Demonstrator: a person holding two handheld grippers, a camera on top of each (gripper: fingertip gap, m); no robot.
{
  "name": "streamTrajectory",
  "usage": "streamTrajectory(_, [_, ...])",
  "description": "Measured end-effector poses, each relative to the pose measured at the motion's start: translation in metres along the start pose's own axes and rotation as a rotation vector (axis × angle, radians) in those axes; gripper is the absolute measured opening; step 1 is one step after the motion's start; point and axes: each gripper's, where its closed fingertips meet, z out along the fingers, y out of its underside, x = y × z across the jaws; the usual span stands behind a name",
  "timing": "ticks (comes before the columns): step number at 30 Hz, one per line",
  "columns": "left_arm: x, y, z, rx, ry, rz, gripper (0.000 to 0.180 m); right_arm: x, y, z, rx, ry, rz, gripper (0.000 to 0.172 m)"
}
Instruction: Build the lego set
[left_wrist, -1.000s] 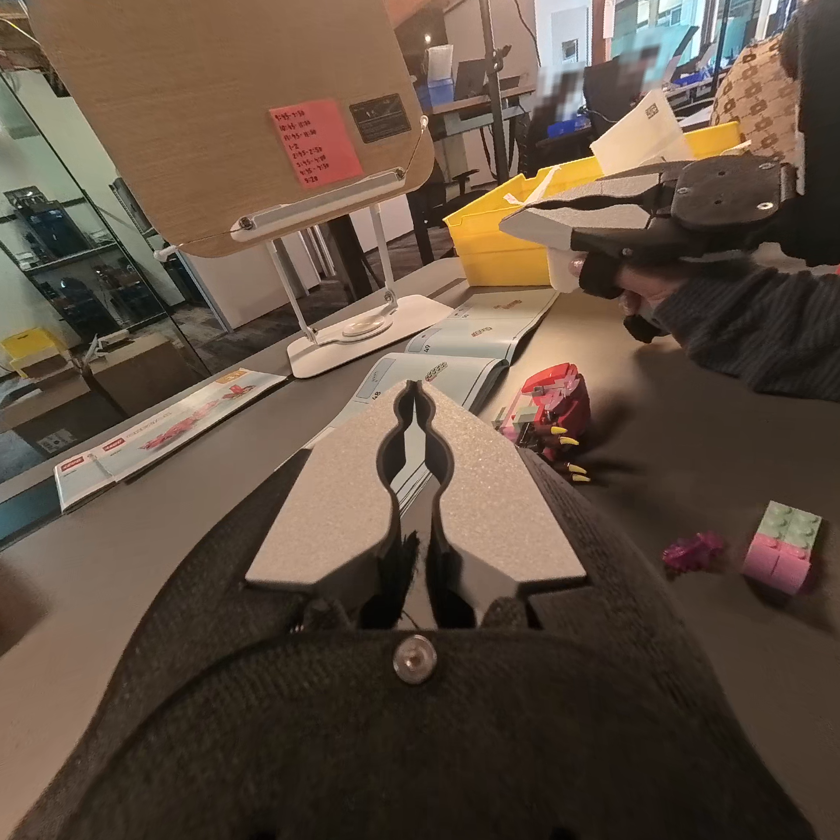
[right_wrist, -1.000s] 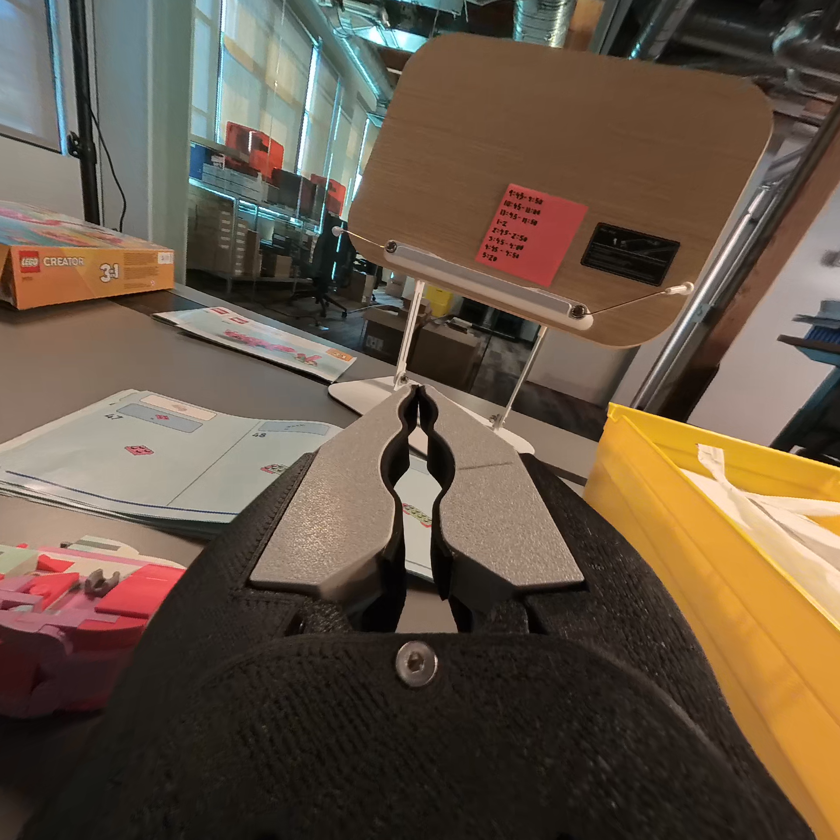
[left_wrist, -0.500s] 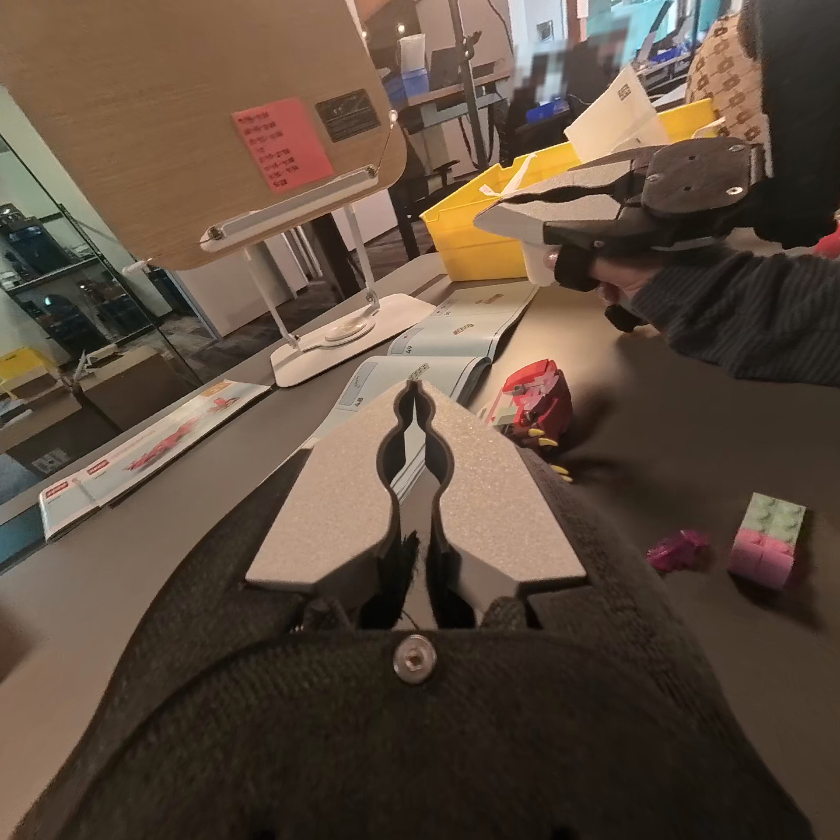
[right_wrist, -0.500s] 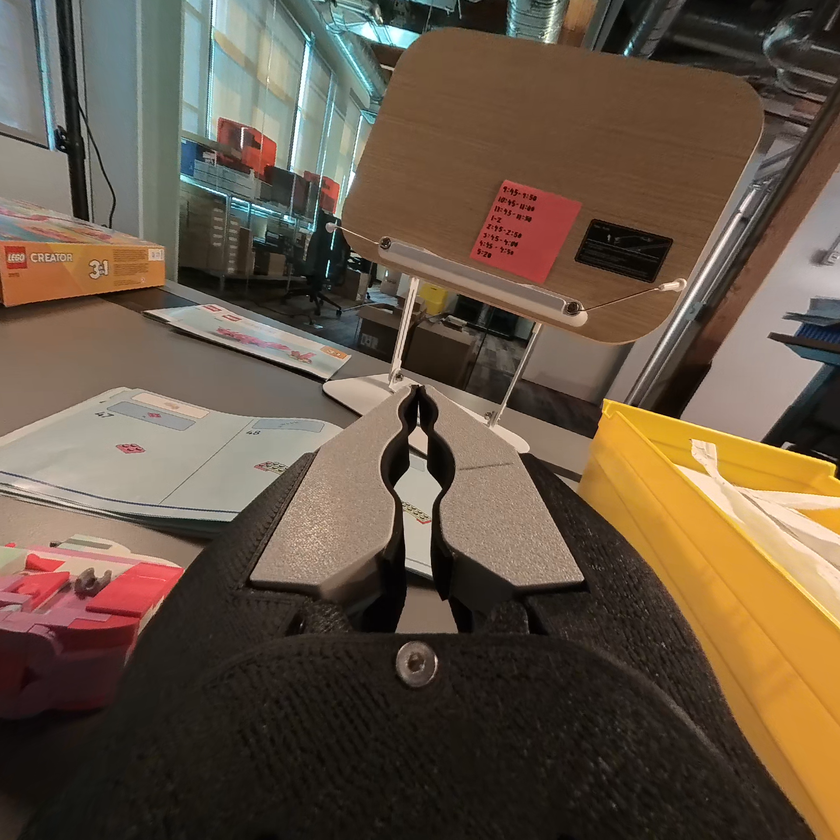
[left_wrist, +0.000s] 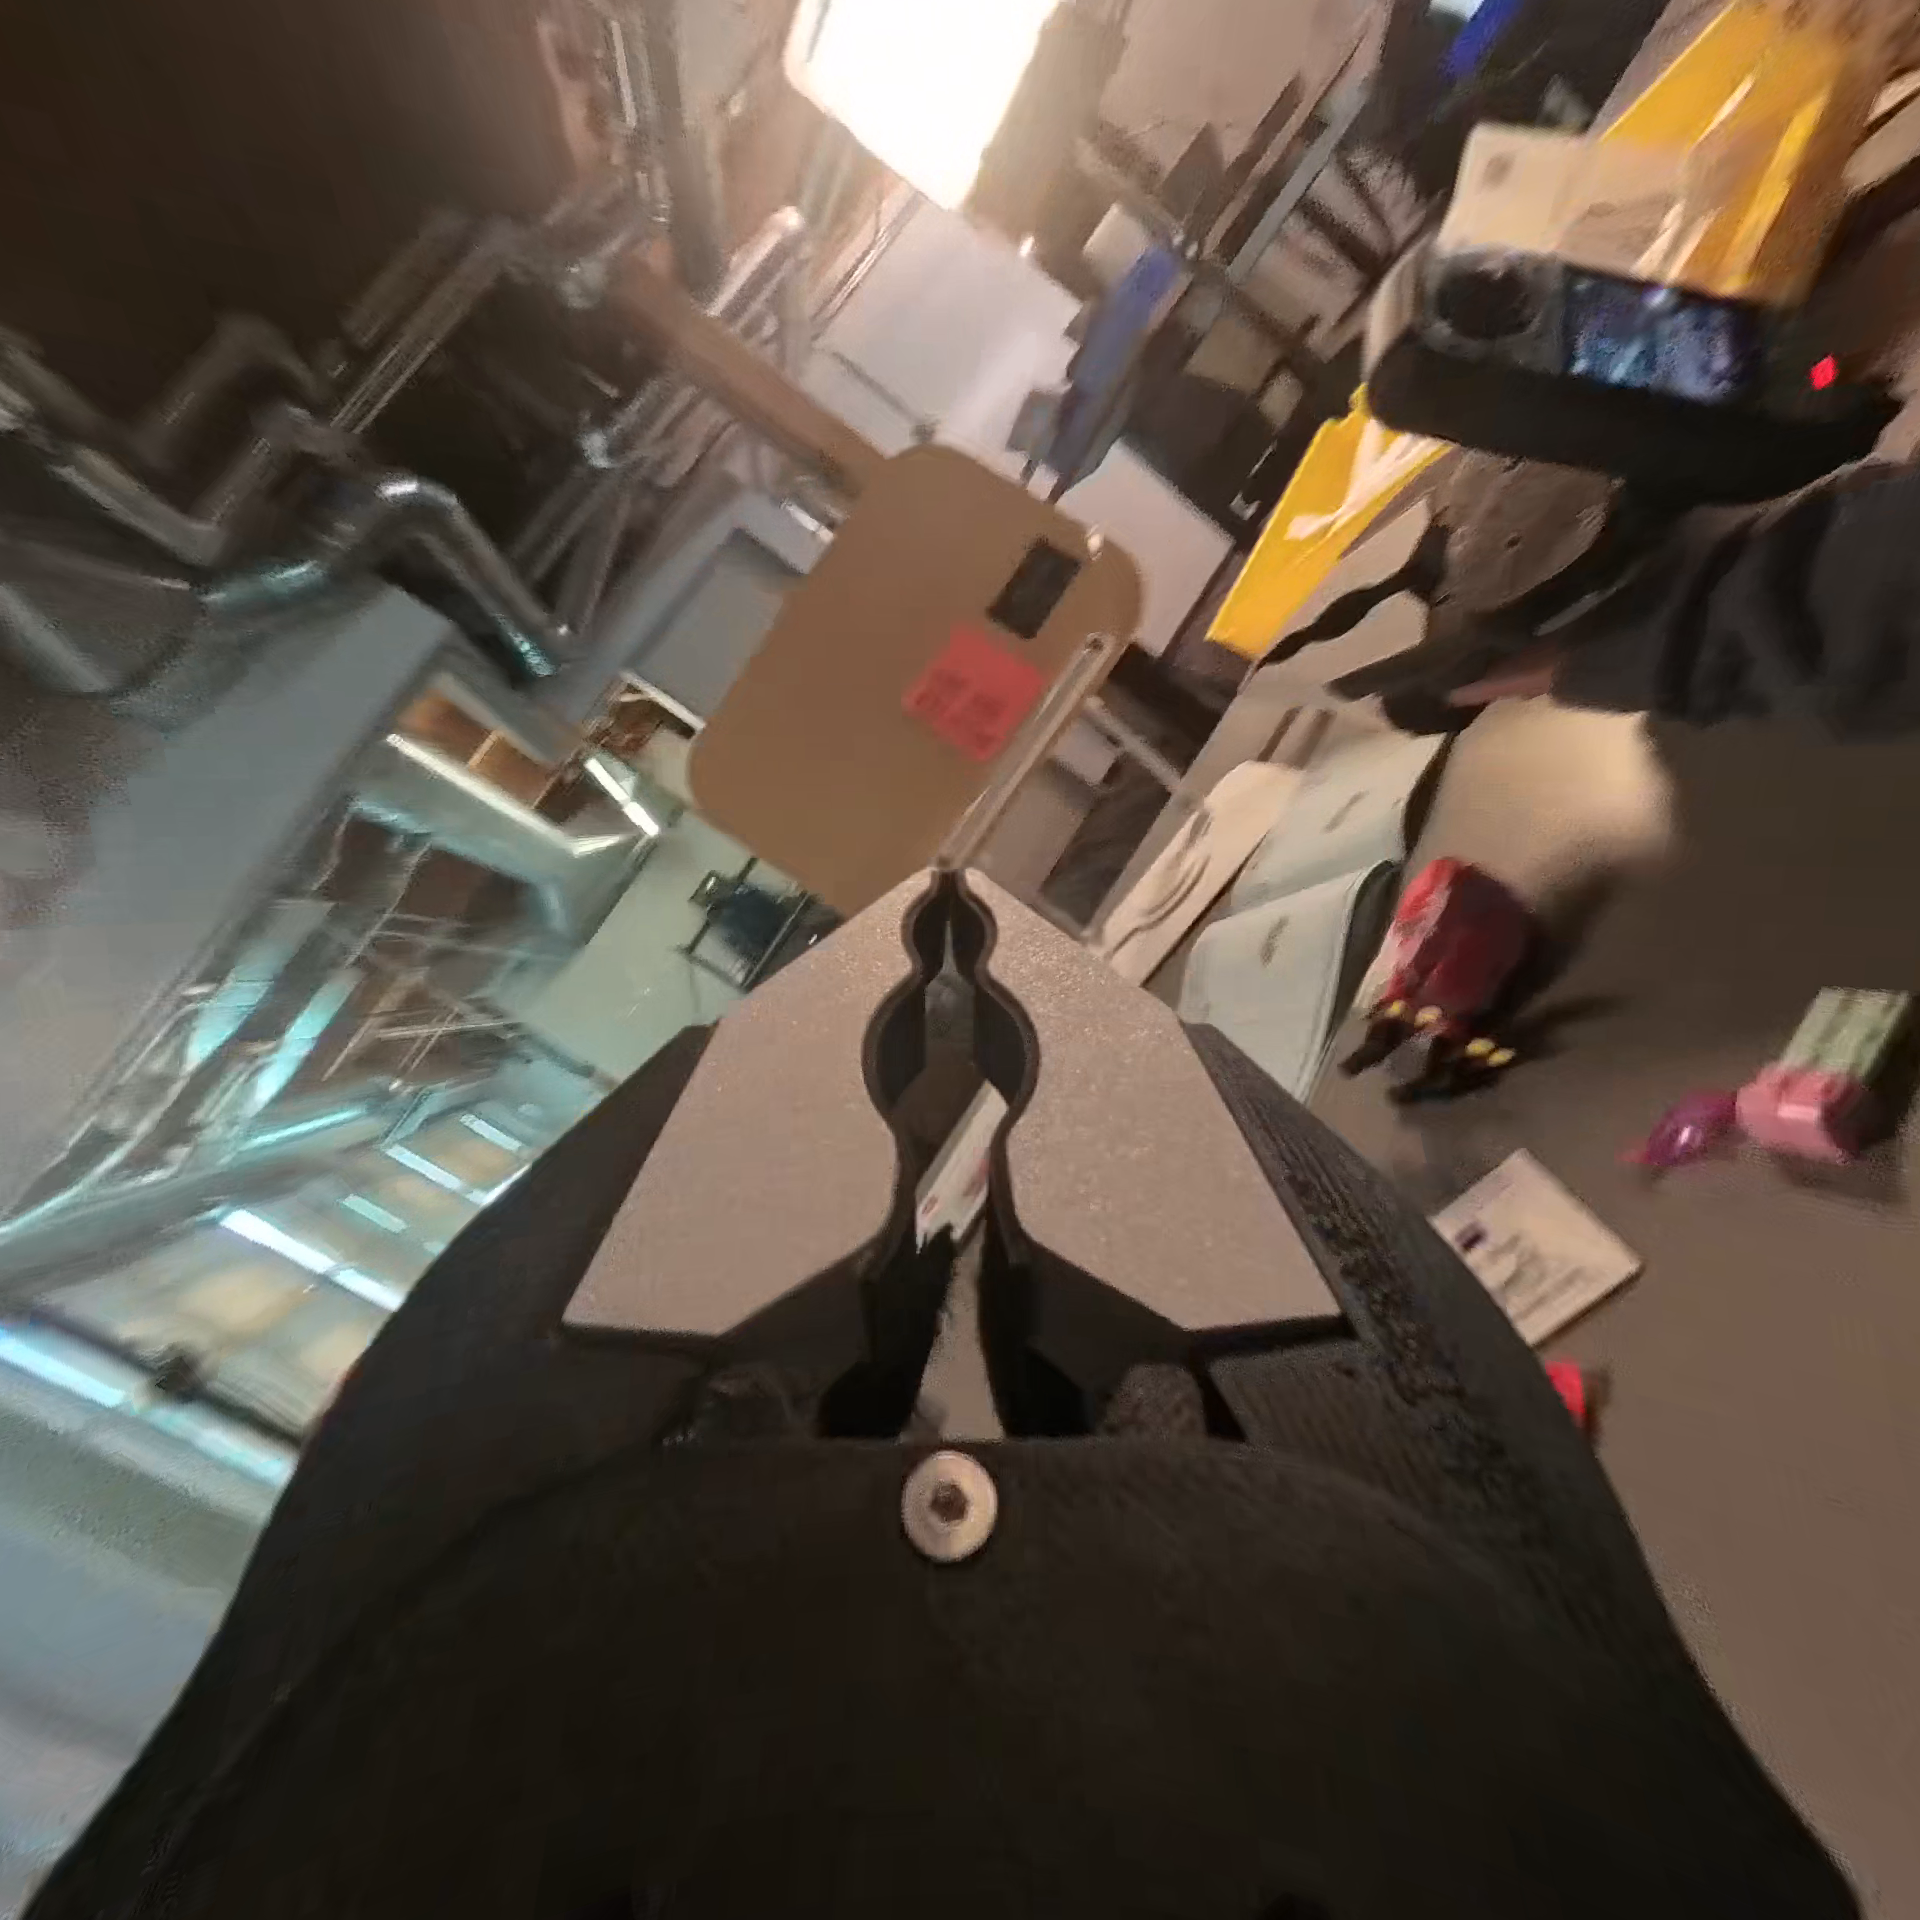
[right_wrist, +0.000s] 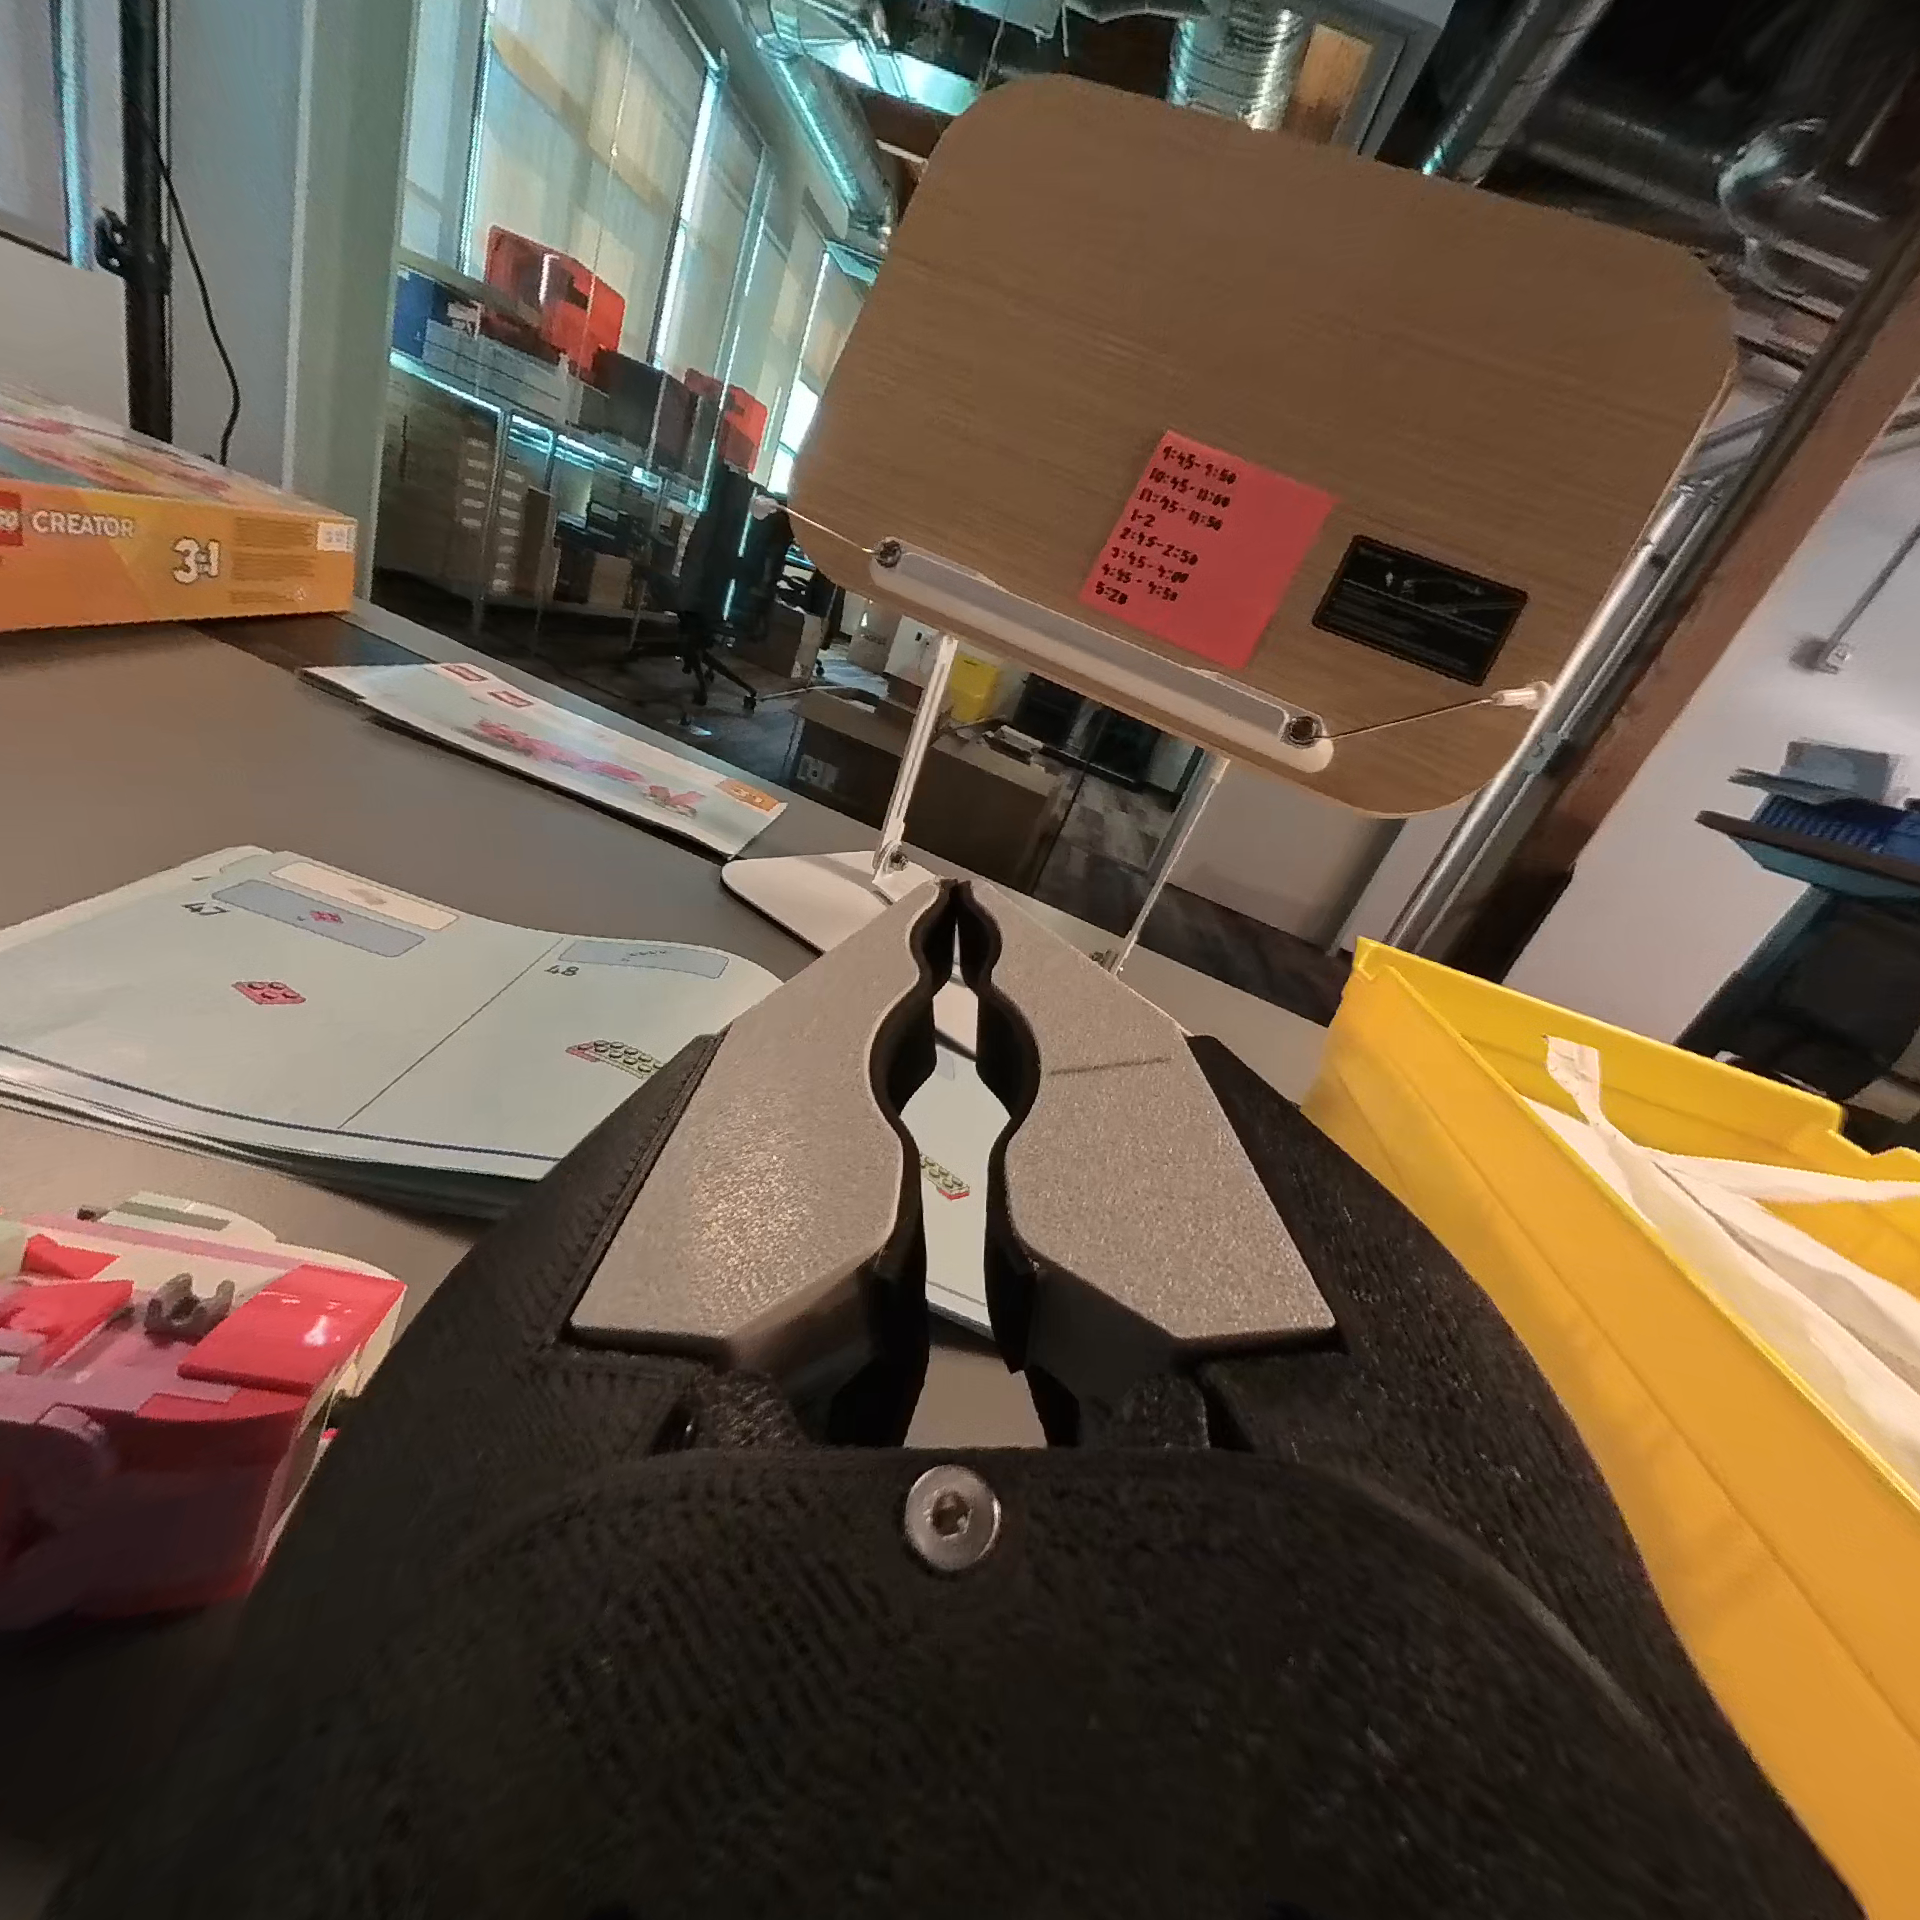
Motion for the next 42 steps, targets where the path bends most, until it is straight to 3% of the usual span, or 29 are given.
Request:
streamTrajectory(2, [-0.021, 0.016, -0.021, -0.104, -0.003, -0.059, 0.000, 0.003, -0.001, -0.001, 0.008, 0.006, 0.020, 0.000])
streamTrajectory(4, [-0.049, 0.043, -0.038, -0.214, -0.043, -0.188, 0.030, 0.006, 0.000, -0.001, 0.011, 0.011, 0.043, 0.000])
streamTrajectory(6, [-0.081, 0.074, -0.057, -0.314, -0.115, -0.256, 0.044, 0.009, 0.001, 0.000, 0.008, 0.018, 0.065, 0.000])
streamTrajectory(8, [-0.097, 0.105, -0.070, -0.419, -0.094, -0.290, 0.039, 0.011, 0.001, -0.001, 0.013, 0.022, 0.080, 0.000])
streamTrajectory(12, [-0.062, 0.174, -0.085, -0.753, 0.290, -0.474, 0.024, 0.012, 0.002, -0.001, 0.009, 0.023, 0.092, 0.000])
streamTrajectory(16, [-0.045, 0.217, -0.078, -0.844, 0.463, -0.404, 0.007, 0.010, 0.002, 0.000, 0.005, 0.017, 0.090, 0.000])
streamTrajectory(18, [-0.024, 0.234, -0.083, -0.940, 0.615, -0.411, 0.005, 0.010, 0.003, 0.000, 0.003, 0.014, 0.089, 0.000])
streamTrajectory(22, [0.018, 0.241, -0.095, -1.028, 0.934, -0.499, 0.010, 0.009, 0.004, 0.001, -0.003, 0.009, 0.093, 0.000])
streamTrajectory(24, [0.025, 0.247, -0.093, -1.051, 0.964, -0.513, 0.021, 0.009, 0.004, 0.001, -0.006, 0.007, 0.094, 0.000])
streamTrajectory(28, [0.038, 0.250, -0.100, -1.096, 1.054, -0.533, 0.024, 0.008, 0.005, 0.002, -0.007, 0.000, 0.099, 0.000])
streamTrajectory(33, [0.042, 0.260, -0.107, -1.164, 1.083, -0.469, 0.028, 0.006, 0.004, 0.003, -0.007, -0.008, 0.105, 0.000])
streamTrajectory(42, [0.042, 0.261, -0.107, -1.182, 1.097, -0.427, 0.016, 0.006, 0.004, 0.003, -0.003, -0.013, 0.115, 0.000])
